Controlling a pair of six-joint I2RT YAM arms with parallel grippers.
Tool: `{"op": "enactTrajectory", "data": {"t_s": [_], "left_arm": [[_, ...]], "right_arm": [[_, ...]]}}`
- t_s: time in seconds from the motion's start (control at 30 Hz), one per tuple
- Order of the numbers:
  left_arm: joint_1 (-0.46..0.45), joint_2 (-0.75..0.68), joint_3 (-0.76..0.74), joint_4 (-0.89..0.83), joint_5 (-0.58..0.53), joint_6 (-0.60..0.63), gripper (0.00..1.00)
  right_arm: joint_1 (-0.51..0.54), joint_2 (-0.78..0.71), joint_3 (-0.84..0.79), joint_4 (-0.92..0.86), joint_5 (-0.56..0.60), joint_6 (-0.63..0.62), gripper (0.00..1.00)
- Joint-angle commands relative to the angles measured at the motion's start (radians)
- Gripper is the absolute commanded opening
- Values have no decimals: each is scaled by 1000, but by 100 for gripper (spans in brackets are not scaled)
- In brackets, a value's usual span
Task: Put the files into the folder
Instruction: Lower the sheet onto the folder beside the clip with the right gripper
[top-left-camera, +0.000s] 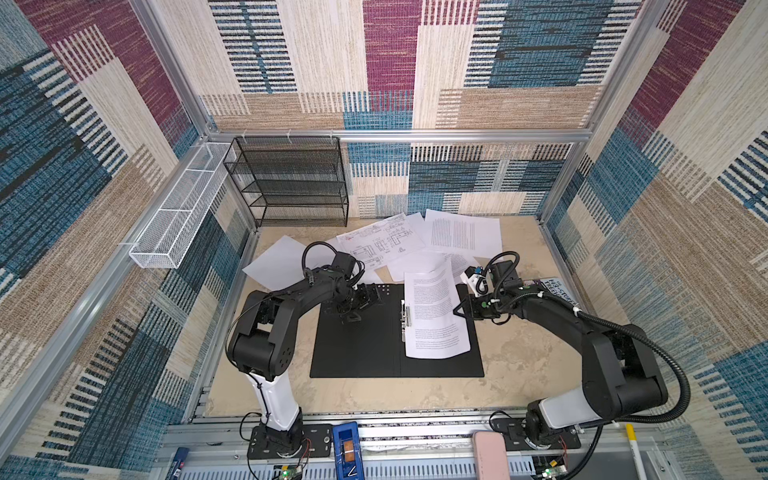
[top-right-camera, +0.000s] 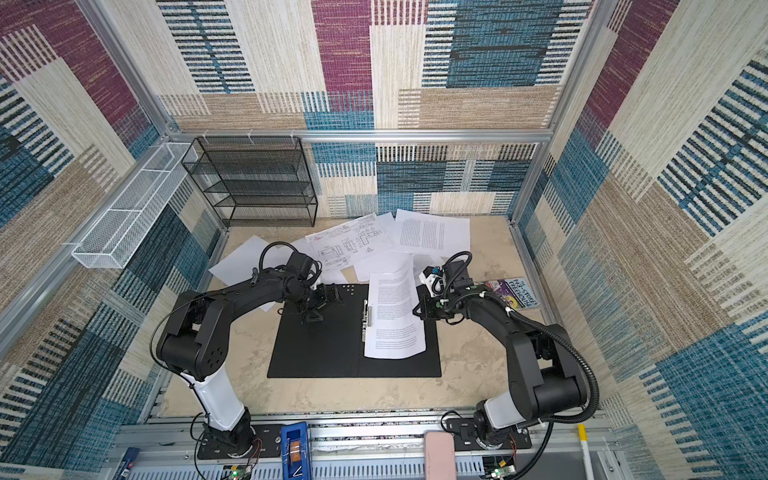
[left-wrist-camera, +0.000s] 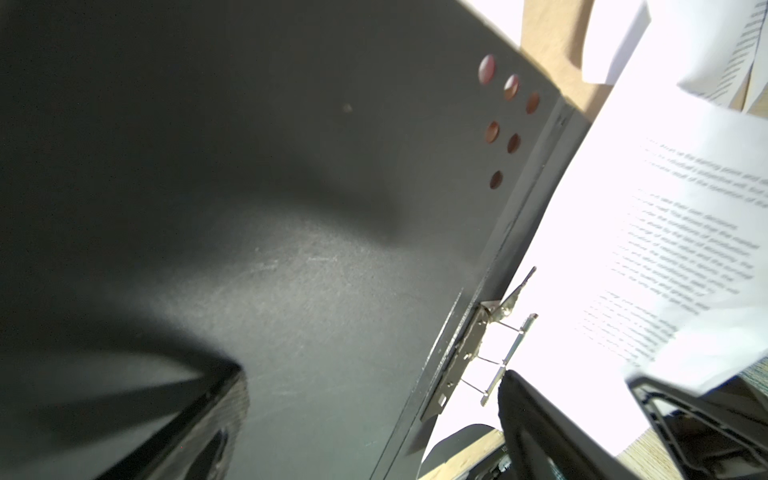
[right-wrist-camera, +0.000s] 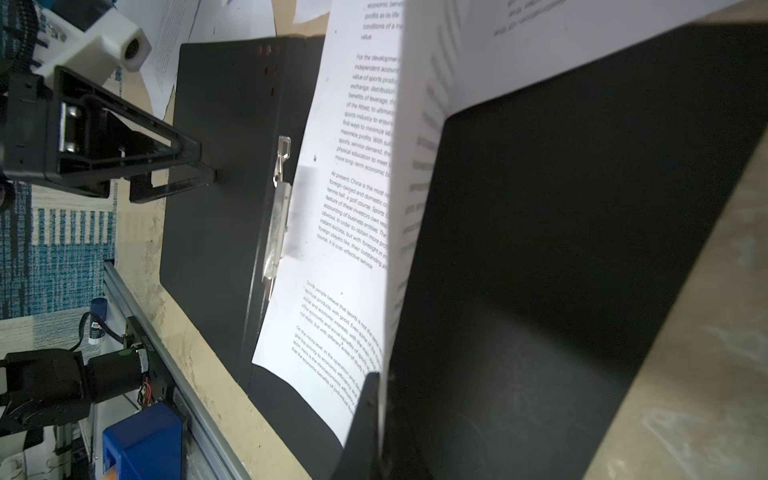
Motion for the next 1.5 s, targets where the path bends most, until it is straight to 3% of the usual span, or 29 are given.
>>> {"op": "enactTrajectory", "data": {"t_s": [0.0, 0.33, 0.67, 1.47], "left_arm": [[6, 61, -36, -153, -249, 39, 99], [7, 67, -28, -156, -238, 39, 99], [8, 73, -17, -162, -239, 37, 99], [11, 88, -34, -132, -213, 30, 100]], "right_arm": [[1, -1, -7, 27, -25, -14, 0], [3, -22, -9, -38, 2, -25, 0], [14, -136, -75, -24, -36, 60, 0], [40, -97, -42, -105, 88, 51, 0]]}}
